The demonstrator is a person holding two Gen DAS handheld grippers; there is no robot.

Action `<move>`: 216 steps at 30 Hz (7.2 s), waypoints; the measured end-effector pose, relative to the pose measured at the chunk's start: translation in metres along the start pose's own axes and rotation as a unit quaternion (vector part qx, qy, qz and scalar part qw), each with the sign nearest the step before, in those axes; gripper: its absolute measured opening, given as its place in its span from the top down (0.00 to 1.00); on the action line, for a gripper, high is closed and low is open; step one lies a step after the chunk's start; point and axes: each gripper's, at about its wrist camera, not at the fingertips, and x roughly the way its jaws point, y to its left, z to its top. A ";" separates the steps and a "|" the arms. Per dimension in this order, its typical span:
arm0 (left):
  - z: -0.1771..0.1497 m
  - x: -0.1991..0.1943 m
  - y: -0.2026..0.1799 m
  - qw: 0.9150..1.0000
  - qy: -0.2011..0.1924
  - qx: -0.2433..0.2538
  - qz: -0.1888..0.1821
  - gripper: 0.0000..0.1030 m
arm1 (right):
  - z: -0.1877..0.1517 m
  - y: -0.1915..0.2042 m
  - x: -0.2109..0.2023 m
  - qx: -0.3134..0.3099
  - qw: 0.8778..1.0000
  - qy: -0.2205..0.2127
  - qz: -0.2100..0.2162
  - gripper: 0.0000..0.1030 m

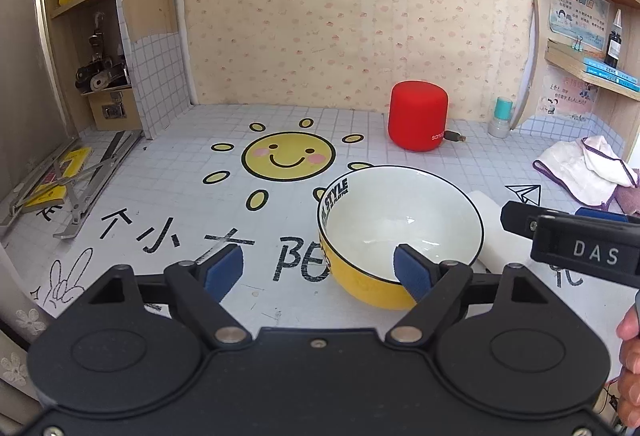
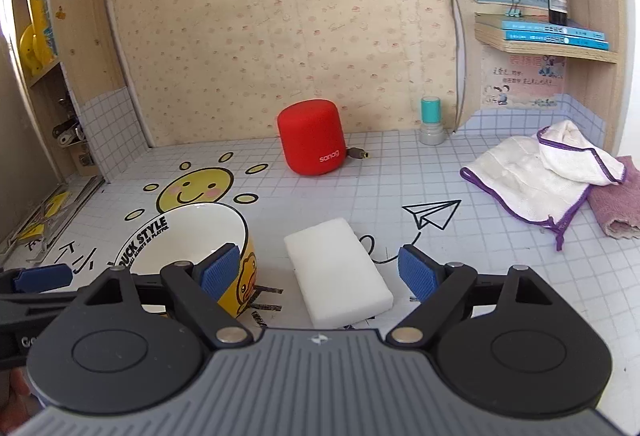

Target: Clean bowl

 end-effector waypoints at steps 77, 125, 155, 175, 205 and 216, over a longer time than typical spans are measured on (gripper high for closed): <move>-0.006 -0.009 0.003 0.997 0.055 0.011 0.052 0.15 | -0.010 0.034 0.007 -0.094 0.992 0.066 -0.055 0.15; -0.008 -0.007 0.006 0.997 0.066 -0.005 0.028 0.16 | -0.006 0.029 0.010 -0.034 0.995 0.084 -0.042 0.15; -0.017 -0.018 -0.023 0.993 0.059 0.106 -0.008 0.16 | 0.016 0.040 0.003 -0.120 0.991 0.062 0.021 0.15; -0.016 -0.016 -0.024 0.992 0.059 0.107 -0.016 0.16 | 0.014 0.037 0.000 -0.140 0.988 0.062 0.011 0.15; -0.018 -0.018 -0.024 0.992 0.056 0.110 -0.018 0.16 | 0.015 0.041 0.001 -0.141 0.988 0.065 0.014 0.15; -0.017 -0.018 -0.024 0.992 0.057 0.109 -0.019 0.16 | 0.016 0.040 0.001 -0.142 0.988 0.063 0.009 0.15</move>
